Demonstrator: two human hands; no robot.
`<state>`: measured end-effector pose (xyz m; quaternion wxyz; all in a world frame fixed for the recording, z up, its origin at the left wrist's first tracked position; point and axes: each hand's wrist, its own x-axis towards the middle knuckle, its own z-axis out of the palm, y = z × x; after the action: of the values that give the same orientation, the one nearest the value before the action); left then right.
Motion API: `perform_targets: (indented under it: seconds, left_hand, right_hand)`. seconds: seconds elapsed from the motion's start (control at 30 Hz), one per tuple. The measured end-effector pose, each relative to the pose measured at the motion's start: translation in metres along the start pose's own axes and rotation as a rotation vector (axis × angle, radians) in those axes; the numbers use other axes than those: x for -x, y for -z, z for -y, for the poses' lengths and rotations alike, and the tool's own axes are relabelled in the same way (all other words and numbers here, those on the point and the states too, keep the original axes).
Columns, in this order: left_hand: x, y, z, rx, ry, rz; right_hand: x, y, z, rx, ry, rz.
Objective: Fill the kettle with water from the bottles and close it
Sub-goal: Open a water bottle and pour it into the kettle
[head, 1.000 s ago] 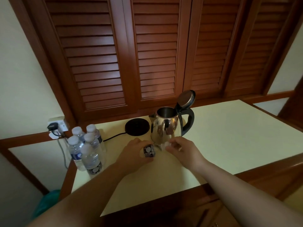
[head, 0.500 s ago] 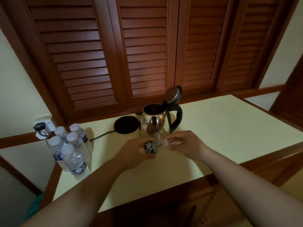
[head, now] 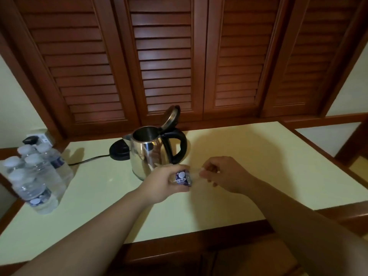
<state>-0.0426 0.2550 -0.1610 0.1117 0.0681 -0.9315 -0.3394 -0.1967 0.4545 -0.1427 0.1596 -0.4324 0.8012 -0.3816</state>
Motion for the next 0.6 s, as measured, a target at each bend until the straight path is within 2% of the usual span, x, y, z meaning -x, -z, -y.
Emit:
perform_targets:
  seconds: [0.1,0.27,0.47,0.6]
  left_hand:
    - [-0.015,-0.018,-0.017,0.046,0.036,-0.036]
    - [-0.041,-0.034,-0.034,0.117,0.068,-0.071]
    - [-0.077,-0.052,-0.047,0.154,0.051,-0.059]
    - [-0.1,-0.062,-0.049,0.16,0.062,-0.084]
  right_hand:
    - [-0.005,0.02,-0.017,0.075,-0.013,0.001]
    - [-0.009,0.054,-0.037,-0.043,0.073,0.025]
    - [-0.023,0.081,-0.059,0.249,0.088,-0.044]
    - [-0.029,0.102,-0.073,0.124,0.164,-0.054]
